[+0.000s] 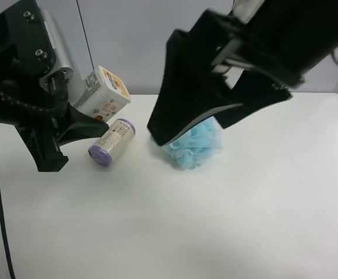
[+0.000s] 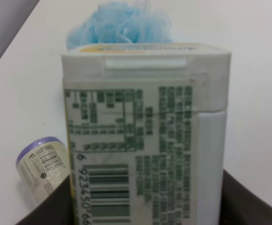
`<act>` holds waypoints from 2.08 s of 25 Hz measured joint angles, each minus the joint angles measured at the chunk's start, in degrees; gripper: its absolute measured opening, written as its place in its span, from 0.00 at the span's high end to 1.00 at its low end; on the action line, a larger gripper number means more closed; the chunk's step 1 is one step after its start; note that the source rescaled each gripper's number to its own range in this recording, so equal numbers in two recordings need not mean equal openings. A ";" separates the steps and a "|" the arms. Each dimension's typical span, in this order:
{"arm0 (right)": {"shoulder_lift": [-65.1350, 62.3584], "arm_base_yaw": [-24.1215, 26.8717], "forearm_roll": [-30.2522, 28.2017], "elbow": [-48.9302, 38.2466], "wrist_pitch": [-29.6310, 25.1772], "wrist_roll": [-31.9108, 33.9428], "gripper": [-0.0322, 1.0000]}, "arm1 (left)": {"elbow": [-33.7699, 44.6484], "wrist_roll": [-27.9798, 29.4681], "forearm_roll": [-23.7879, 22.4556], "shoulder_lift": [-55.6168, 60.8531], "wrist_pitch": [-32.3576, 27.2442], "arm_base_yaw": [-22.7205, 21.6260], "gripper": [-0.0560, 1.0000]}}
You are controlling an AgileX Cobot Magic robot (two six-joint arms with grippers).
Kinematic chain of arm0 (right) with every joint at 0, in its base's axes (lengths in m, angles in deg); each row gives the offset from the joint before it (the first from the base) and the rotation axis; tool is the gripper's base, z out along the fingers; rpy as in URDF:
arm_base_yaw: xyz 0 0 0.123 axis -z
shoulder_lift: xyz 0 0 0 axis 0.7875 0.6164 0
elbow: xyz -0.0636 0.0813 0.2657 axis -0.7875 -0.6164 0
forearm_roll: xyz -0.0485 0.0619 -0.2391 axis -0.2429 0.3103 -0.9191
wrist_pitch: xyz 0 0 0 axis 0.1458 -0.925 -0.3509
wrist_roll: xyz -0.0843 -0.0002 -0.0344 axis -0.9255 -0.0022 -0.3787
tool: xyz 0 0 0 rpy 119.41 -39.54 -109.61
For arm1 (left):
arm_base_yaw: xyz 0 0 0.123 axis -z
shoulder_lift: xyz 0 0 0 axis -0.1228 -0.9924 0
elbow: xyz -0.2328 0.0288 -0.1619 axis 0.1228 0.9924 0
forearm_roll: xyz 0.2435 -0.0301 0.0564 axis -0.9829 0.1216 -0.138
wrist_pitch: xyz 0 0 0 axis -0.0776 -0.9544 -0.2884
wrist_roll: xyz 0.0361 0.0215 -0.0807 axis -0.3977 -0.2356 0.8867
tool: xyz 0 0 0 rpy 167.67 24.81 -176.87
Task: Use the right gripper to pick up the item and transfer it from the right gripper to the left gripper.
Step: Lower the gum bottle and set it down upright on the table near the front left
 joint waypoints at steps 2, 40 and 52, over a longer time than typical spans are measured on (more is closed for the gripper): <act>-4.33 0.00 -2.02 -1.74 0.01 0.25 0.00 | 0.00 0.00 0.00 0.00 -0.19 0.00 0.95; -62.01 -0.10 -21.81 -43.37 7.55 -0.71 0.00 | 0.00 0.71 0.00 0.00 -3.90 0.00 0.95; -71.79 13.58 -21.81 -43.44 7.73 -0.66 0.00 | 0.00 0.71 0.00 0.00 -3.66 0.00 0.95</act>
